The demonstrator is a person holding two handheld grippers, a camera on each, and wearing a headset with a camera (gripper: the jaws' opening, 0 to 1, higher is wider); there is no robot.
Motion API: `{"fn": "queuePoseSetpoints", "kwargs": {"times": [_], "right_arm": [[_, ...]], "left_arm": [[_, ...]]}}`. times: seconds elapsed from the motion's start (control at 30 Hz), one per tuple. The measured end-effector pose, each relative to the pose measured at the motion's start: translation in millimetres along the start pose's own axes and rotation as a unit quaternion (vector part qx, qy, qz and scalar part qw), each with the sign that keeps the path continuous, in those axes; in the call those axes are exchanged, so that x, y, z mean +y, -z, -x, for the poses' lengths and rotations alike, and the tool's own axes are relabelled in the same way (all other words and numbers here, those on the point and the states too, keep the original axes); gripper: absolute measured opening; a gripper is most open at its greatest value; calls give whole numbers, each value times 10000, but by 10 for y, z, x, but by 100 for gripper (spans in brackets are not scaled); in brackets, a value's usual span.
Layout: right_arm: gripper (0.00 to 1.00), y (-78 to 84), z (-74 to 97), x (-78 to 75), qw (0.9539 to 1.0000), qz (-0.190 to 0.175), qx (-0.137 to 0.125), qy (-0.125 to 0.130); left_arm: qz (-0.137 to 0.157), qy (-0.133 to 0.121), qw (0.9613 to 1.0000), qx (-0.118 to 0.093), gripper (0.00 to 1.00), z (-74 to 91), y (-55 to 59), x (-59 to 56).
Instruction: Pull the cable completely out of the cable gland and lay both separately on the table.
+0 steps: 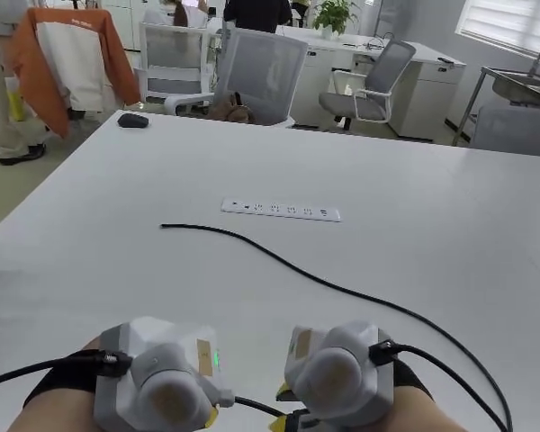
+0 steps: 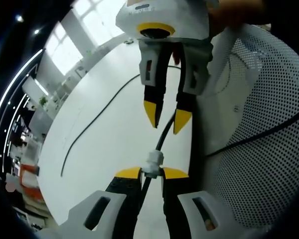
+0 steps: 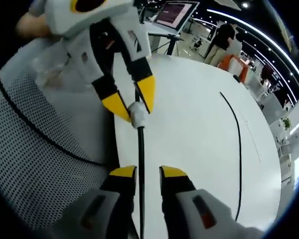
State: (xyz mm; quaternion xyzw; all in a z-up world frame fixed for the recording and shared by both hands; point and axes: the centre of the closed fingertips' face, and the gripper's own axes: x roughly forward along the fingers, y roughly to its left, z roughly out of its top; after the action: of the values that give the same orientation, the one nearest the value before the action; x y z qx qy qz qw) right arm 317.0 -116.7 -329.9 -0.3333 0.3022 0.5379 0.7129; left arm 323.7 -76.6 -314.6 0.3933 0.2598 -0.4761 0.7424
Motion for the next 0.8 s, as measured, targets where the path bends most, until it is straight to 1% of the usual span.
{"fn": "queuePoseSetpoints", "kwargs": {"times": [0.1,0.17,0.2,0.23,0.33,0.4,0.43,0.5,0.53,0.6,0.67,0.8], "right_arm": [[15,-75,0,54,9998,123,-112,-63],[7,-67,-15,68,9997,227,-71,-86],[4,-43,-25,89,9996,251,-17,-150],[3,-38,-32,98,9995,256,-19,-169],[3,-30,-36,87,9995,274,9,-139],[2,-22,-33,66,9998,190,20,-113],[2,5,-36,56,9998,169,81,-100],[2,109,-38,7,9993,191,328,16],[2,180,-37,-13,9986,164,501,64],[2,288,-38,-39,9970,118,751,110],[2,378,-37,-54,9954,20,946,135],[2,506,-28,-81,9923,-66,1219,189]], "left_arm": [[-46,28,10000,-64,17,4,-31,-13],[-98,68,9998,-135,17,5,-65,-39],[-92,79,9998,-133,17,2,-68,-46],[-89,96,9998,-117,17,-1,-63,-52],[-93,97,9998,-136,17,-3,-67,-50],[-64,89,9998,-147,17,-1,-67,-42],[-65,71,9999,-120,17,0,-55,-34],[-45,42,10000,-77,17,-1,-31,-15],[-34,25,10000,-85,17,2,-32,-8],[-27,1,10000,-85,17,5,-30,2],[-22,-17,10000,-89,17,7,-32,8],[15,-34,9999,-95,17,11,-29,17]]}}
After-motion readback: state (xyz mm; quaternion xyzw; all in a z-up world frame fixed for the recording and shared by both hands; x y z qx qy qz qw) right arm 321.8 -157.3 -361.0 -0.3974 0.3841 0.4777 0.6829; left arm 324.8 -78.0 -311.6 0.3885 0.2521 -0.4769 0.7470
